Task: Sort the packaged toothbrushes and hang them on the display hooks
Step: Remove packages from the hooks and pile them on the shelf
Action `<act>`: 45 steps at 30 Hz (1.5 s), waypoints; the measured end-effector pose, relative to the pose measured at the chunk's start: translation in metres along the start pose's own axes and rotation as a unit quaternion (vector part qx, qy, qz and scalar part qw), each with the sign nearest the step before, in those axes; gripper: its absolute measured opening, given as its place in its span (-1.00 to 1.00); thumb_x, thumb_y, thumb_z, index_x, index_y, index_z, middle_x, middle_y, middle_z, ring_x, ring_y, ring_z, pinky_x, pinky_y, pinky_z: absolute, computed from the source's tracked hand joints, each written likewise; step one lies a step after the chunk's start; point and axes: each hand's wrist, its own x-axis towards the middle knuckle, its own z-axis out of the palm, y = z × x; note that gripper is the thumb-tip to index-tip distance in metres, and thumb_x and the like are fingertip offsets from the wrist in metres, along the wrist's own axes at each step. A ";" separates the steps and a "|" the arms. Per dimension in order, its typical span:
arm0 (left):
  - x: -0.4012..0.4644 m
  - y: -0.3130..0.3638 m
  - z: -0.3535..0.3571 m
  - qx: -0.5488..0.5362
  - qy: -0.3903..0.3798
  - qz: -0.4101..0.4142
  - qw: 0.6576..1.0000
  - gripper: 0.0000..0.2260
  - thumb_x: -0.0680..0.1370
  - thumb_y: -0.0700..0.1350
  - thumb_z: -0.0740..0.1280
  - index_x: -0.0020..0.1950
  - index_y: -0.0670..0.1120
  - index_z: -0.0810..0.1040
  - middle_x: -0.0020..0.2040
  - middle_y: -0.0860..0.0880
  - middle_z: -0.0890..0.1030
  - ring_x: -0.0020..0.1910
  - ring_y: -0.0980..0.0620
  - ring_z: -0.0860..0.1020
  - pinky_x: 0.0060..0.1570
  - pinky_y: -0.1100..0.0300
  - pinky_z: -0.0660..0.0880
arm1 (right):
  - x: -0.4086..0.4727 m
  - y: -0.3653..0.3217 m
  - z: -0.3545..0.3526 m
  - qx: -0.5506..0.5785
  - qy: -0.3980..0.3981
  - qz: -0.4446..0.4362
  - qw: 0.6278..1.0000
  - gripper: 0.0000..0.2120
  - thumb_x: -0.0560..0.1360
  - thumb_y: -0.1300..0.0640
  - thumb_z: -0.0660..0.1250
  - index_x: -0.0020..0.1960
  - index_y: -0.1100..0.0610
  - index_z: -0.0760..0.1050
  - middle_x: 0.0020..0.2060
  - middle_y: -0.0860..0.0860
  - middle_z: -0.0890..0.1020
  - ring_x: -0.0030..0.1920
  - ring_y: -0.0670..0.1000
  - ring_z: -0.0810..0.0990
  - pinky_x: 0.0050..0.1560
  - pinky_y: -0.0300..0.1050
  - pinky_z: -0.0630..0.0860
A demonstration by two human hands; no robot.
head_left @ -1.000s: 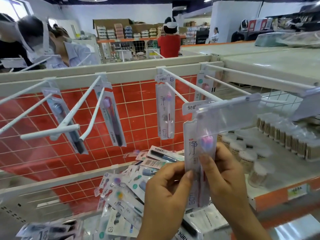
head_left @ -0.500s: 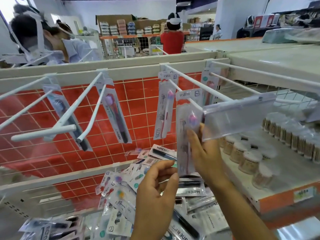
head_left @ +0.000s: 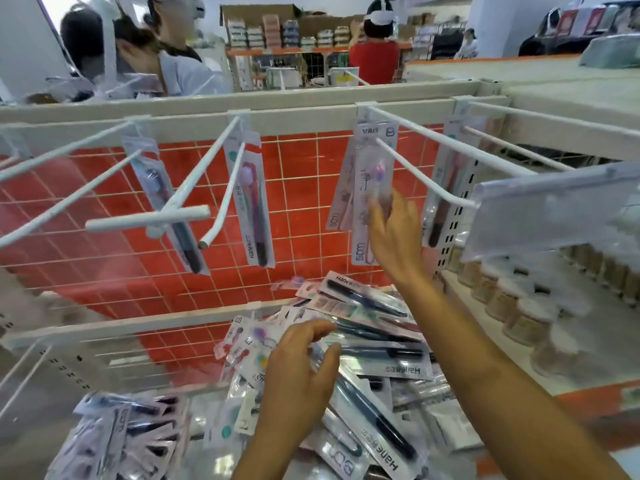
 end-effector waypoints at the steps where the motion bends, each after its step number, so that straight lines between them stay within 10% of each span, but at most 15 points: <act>1: 0.002 -0.005 0.000 0.019 -0.002 0.000 1.000 -0.77 0.54 -0.09 0.36 0.18 0.10 0.54 0.10 0.19 0.55 0.12 0.25 0.50 0.18 0.20 0.46 | 0.000 0.002 0.001 -0.013 0.035 -0.032 0.999 -0.75 0.63 0.19 0.13 0.02 0.37 0.47 -0.28 0.16 0.45 -0.22 0.06 0.48 -0.26 -0.18 0.33; 4: 0.004 -0.018 0.001 0.089 -0.040 0.009 0.995 -0.72 0.54 -0.05 0.35 0.26 0.07 0.52 0.17 0.15 0.51 0.21 0.14 0.45 0.22 0.19 0.41 | -0.015 0.014 0.001 -0.048 0.104 -0.074 0.991 -0.70 0.60 0.17 0.22 0.12 0.44 0.44 -0.30 0.10 0.44 -0.12 0.24 0.48 -0.14 -0.10 0.36; 5: 0.003 -0.020 0.002 0.110 -0.056 0.010 0.992 -0.71 0.54 -0.03 0.35 0.26 0.09 0.51 0.18 0.16 0.49 0.23 0.13 0.44 0.22 0.22 0.38 | -0.021 0.026 0.000 -0.071 0.115 -0.085 0.987 -0.74 0.59 0.15 0.25 0.15 0.34 0.45 0.02 0.27 0.38 -0.08 0.23 0.48 -0.16 -0.11 0.39; 6: 0.002 -0.023 0.003 0.125 -0.065 0.009 0.990 -0.71 0.54 -0.01 0.35 0.27 0.10 0.50 0.19 0.16 0.48 0.25 0.13 0.42 0.23 0.25 0.34 | -0.028 0.040 0.000 -0.104 0.109 -0.093 0.984 -0.77 0.57 0.11 0.28 0.16 0.20 0.44 -0.07 -0.18 0.24 -0.05 0.14 0.50 -0.10 -0.14 0.42; 13: -0.007 -0.036 0.010 0.083 0.002 -0.063 0.995 -0.74 0.52 -0.13 0.38 0.20 0.01 0.55 0.09 0.03 0.54 -0.11 0.19 0.49 -0.01 0.27 0.42 | -0.099 0.107 0.013 -0.258 -0.136 -0.015 0.956 -0.54 0.42 -0.11 0.41 0.25 0.00 0.40 0.05 -0.09 0.53 0.06 -0.06 0.51 0.08 -0.12 0.50; 24: -0.016 -0.051 -0.001 0.186 0.039 -0.186 0.964 -0.67 0.53 -0.03 0.35 0.25 -0.03 0.39 0.07 -0.03 0.53 0.04 -0.04 0.51 0.00 0.09 0.41 | -0.125 0.100 0.035 -0.437 -0.195 -0.088 0.874 -0.14 0.30 -0.39 0.31 0.43 0.00 0.12 0.28 -0.04 0.33 0.25 0.04 0.30 0.21 -0.06 0.36; 45: -0.021 -0.056 -0.004 0.206 0.027 -0.228 0.951 -0.57 0.57 0.09 0.22 0.39 0.03 0.20 0.01 -0.05 0.65 0.03 -0.13 0.60 -0.08 0.08 0.47 | -0.120 0.101 0.036 -0.351 -0.204 -0.083 0.910 -0.17 0.36 -0.25 0.40 0.46 -0.07 0.03 0.24 -0.08 0.24 0.19 -0.02 0.42 0.07 -0.17 0.43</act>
